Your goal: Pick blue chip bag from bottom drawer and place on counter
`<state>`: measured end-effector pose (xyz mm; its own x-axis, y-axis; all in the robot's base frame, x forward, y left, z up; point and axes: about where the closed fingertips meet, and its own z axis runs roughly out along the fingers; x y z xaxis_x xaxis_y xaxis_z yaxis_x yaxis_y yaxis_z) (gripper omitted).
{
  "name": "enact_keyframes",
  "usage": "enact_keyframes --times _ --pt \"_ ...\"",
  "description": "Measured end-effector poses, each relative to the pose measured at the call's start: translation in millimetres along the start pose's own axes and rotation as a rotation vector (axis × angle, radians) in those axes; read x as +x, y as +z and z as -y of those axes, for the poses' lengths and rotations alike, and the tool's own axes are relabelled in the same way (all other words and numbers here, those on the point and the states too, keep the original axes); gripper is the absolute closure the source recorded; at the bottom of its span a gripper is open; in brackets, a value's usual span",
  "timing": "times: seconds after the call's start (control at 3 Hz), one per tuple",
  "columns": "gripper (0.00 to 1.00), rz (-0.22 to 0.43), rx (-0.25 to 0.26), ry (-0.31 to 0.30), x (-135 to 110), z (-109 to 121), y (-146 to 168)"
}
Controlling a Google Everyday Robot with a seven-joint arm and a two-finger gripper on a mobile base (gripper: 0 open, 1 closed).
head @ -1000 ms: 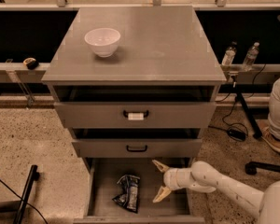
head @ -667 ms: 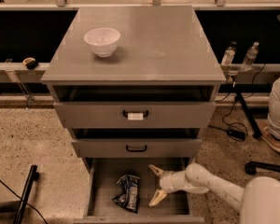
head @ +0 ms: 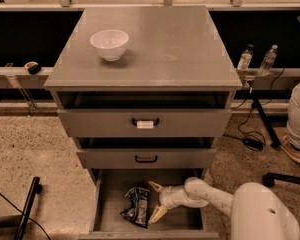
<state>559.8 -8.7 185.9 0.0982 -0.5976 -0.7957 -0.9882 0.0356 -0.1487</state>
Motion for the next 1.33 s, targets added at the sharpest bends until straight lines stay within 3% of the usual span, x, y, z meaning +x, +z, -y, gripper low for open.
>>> enact_keyframes --times 0.33,0.67,1.0,1.33 --pt "0.00 0.006 -0.010 0.045 4.4 -6.5 30.5" --pt "0.15 0.024 -0.053 0.082 -3.0 -17.0 62.0" --pt "0.39 0.013 -0.105 0.110 -5.0 -28.2 90.9" --pt "0.62 0.013 -0.124 0.127 -7.8 -33.2 104.4"
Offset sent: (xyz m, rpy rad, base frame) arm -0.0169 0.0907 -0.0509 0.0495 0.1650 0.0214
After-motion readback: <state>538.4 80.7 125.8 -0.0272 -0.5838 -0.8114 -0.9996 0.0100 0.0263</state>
